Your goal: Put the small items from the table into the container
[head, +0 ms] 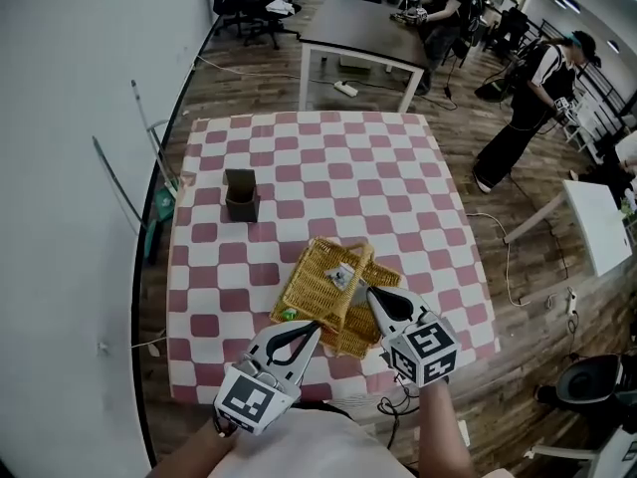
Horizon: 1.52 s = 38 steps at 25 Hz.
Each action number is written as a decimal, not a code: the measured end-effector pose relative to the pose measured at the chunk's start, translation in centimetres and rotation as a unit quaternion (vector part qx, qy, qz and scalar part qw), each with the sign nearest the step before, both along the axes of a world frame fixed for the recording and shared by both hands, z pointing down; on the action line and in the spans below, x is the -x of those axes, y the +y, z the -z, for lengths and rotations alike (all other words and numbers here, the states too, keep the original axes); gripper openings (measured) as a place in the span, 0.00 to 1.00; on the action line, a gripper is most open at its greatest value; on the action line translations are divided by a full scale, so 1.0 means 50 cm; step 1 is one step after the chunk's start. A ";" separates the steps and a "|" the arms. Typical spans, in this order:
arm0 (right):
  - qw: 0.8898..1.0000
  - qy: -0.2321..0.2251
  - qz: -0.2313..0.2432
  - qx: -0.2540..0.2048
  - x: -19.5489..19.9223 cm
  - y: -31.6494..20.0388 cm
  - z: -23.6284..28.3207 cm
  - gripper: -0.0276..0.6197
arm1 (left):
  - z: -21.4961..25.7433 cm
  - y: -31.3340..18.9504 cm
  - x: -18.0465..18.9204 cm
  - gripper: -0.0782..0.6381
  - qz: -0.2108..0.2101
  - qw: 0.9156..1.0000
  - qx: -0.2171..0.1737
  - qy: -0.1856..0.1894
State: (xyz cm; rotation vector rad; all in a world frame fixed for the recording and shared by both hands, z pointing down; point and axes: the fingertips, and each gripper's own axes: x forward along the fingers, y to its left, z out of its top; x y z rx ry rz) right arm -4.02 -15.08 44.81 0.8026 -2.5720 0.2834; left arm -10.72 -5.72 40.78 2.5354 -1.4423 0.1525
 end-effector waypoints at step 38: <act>0.998 0.053 0.025 -0.020 0.025 -0.053 -0.029 0.25 | -0.005 -0.014 -0.003 0.12 -0.001 1.000 0.002 -0.007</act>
